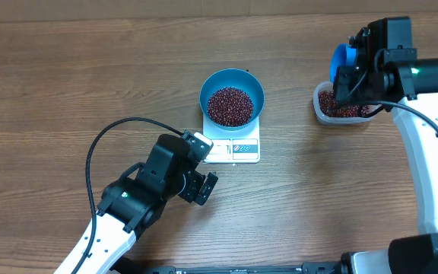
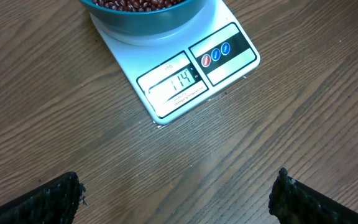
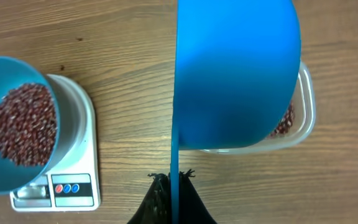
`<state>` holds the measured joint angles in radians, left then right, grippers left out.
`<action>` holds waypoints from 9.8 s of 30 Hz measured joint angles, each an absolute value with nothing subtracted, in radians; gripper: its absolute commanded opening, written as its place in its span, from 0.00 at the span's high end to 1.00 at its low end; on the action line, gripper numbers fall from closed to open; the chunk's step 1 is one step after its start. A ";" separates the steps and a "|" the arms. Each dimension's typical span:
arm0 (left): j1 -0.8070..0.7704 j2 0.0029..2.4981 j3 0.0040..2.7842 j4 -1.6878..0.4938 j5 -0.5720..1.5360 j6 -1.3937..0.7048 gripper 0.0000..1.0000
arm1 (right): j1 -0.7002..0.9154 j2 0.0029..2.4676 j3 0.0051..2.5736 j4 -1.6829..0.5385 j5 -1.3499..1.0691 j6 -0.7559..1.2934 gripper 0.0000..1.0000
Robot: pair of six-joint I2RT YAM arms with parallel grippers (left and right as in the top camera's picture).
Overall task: Scoop item into bowl and weigh 150g on scale
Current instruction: 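Move the empty scoop right back over the bean tub, then lower the scoop into the tub and scoop beans with the right gripper, then lift the filled scoop and carry it left toward the teal bowl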
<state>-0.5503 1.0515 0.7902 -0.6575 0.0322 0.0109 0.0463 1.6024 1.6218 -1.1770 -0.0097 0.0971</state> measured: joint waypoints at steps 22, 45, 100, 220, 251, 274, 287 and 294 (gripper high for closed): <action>-0.550 1.052 0.790 -0.657 0.032 0.011 0.00 | 0.046 1.793 1.612 -1.274 0.228 0.438 0.96; -0.550 1.052 0.790 -0.657 0.032 0.011 0.00 | 0.046 1.852 1.550 -1.138 0.237 0.649 0.96; -0.550 1.052 0.790 -0.657 0.032 0.011 0.01 | 0.019 1.953 1.654 -1.319 -0.127 0.194 0.96; -0.550 1.052 0.790 -0.657 0.032 0.011 0.01 | 0.011 1.926 1.833 -1.440 0.141 -0.123 0.96; -0.550 1.052 0.790 -0.657 0.032 0.011 0.01 | 0.007 1.943 1.659 -1.232 0.322 -0.183 0.96; -0.550 1.052 0.790 -0.657 0.032 0.011 0.00 | 0.057 1.955 1.645 -1.244 0.259 -0.209 0.96; -0.550 1.052 0.790 -0.657 0.032 0.011 0.00 | 0.106 1.956 1.645 -1.261 0.187 -0.236 0.96; -0.550 1.052 0.790 -0.657 0.032 0.011 0.00 | 0.061 1.956 1.645 -1.266 0.075 -0.241 0.96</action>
